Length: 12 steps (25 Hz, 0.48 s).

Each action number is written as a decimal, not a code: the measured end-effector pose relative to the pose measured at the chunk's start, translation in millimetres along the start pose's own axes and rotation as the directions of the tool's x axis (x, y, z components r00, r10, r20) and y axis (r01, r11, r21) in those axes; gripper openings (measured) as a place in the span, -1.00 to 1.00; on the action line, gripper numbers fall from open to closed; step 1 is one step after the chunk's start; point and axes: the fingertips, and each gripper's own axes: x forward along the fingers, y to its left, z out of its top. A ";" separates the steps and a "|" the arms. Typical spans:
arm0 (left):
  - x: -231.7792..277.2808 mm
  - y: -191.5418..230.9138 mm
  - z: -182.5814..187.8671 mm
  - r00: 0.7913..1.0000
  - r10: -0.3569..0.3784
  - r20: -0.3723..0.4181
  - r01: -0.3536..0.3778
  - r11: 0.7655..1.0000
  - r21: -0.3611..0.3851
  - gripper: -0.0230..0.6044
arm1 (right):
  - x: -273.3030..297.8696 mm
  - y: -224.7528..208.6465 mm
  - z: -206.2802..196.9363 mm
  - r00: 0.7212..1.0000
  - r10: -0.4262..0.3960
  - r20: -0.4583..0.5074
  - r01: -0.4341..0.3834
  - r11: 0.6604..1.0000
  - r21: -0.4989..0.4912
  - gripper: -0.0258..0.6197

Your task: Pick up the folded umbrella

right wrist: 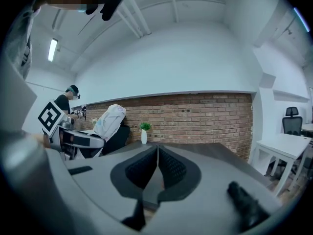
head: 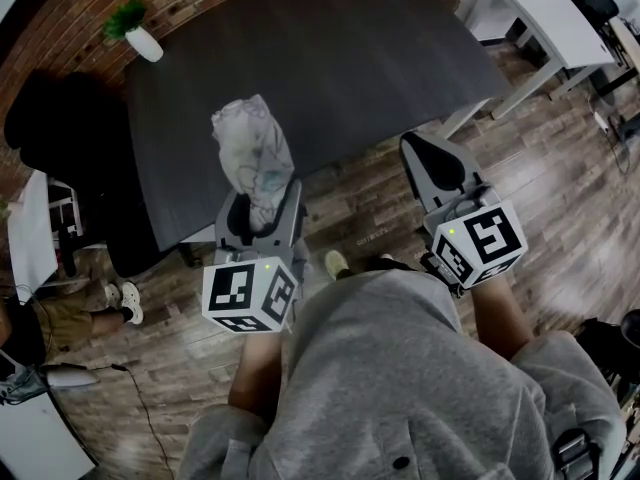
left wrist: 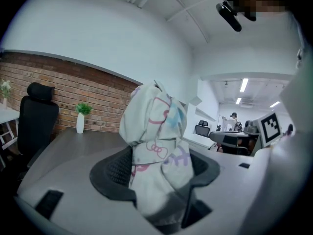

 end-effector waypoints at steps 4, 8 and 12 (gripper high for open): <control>8.1 -30.3 -0.7 1.000 0.021 0.009 -0.021 1.000 0.009 -0.01 | -20.8 -29.9 -4.4 1.000 -0.002 0.007 0.002 1.000 0.026 -0.84; 13.0 -79.4 -13.4 0.999 0.033 0.007 -0.033 0.999 0.029 -0.01 | -59.5 -65.0 -15.6 1.000 -0.004 0.027 0.003 0.999 0.051 -0.85; 10.6 -85.7 -9.4 0.999 0.044 0.006 -0.045 0.999 0.029 -0.01 | -66.0 -67.9 -11.4 0.999 0.001 0.032 -0.002 0.999 0.052 -0.85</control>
